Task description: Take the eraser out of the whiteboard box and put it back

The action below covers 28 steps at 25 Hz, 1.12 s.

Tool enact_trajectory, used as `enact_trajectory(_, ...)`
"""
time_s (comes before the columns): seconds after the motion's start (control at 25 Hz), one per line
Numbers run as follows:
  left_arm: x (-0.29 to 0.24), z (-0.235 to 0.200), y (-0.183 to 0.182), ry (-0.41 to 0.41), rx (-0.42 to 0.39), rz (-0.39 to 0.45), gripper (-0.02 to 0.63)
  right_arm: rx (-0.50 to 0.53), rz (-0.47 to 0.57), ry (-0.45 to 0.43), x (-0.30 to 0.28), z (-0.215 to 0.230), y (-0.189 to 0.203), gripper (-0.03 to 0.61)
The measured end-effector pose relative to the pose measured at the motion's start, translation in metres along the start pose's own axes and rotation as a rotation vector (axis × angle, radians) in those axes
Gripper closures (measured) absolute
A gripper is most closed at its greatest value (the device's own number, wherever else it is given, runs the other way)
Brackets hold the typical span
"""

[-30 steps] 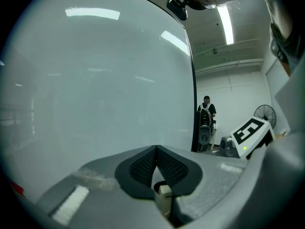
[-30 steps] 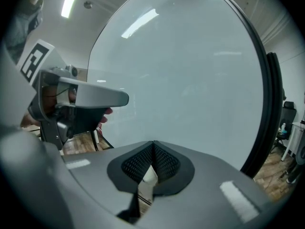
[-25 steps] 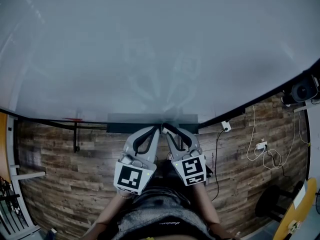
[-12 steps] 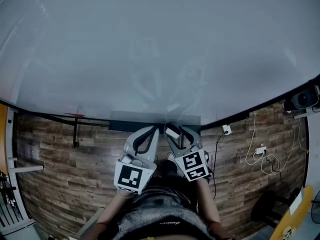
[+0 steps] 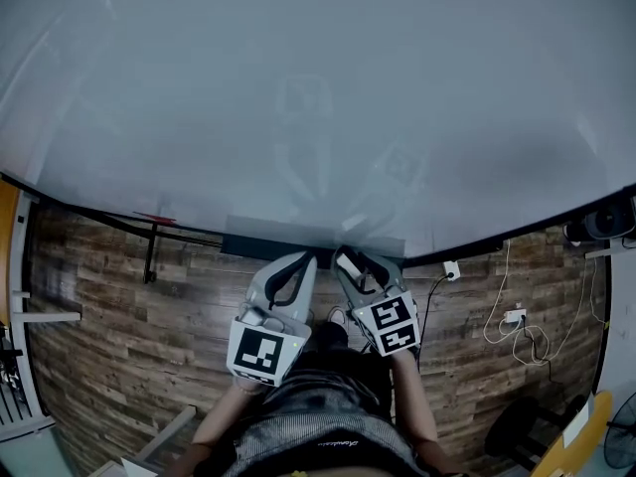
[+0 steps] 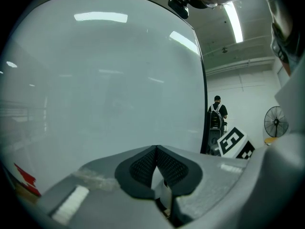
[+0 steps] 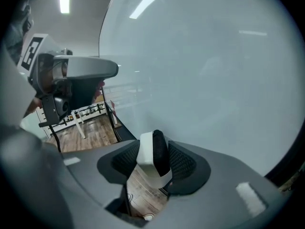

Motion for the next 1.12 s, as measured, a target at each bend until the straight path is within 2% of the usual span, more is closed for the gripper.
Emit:
enact_trajectory(0.64,-0.004,0.009,0.001,-0.005,0.010,0.007,0.614,-0.006,0.004,-0.014,-0.001,0.000,0.001,0.417)
enact_trajectory(0.84,-0.003,0.010,0.001,0.023,-0.050,0.012,0.614,-0.004,0.001,-0.008,0.000,-0.001,0.001,0.419)
enact_trajectory(1.0,-0.001,0.012,0.001,0.014,-0.004,0.005,0.614,0.001,0.001,-0.005,0.001,-0.001,0.001,0.419)
enact_trajectory(1.12,0.000,0.011,0.002,0.021,-0.017,0.004,0.614,-0.001,0.007,-0.003,0.004,-0.003,-0.001,0.419)
Point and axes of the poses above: the fingertips, and each gripper's own axes: x backward along the fingers, z to its right, y out of its underside, the point moved 4 cm from there along x, backward along the fingers, and after that the axes turned 5 degrees about z, right-handed, at the moved point
